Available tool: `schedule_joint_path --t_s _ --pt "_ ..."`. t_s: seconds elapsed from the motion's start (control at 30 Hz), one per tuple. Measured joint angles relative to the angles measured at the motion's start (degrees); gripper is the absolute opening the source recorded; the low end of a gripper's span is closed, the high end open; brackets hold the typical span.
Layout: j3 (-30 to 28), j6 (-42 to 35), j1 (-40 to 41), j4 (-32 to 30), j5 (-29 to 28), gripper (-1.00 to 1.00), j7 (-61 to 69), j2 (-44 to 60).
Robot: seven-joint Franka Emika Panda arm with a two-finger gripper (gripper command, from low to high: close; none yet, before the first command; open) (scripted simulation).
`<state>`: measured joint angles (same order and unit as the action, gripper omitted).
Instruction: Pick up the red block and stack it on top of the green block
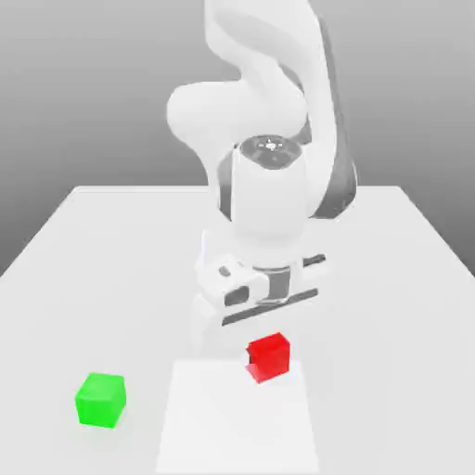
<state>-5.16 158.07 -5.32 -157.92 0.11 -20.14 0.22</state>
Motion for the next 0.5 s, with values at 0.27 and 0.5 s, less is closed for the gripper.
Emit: schedule_joint_path --t_s 0.27,0.5 --pt "-11.88 -3.97 8.65 6.34 2.05 -1.00 8.83 2.53" --pt "-10.24 2.03 13.82 8.87 9.26 1.00 15.17 11.55"
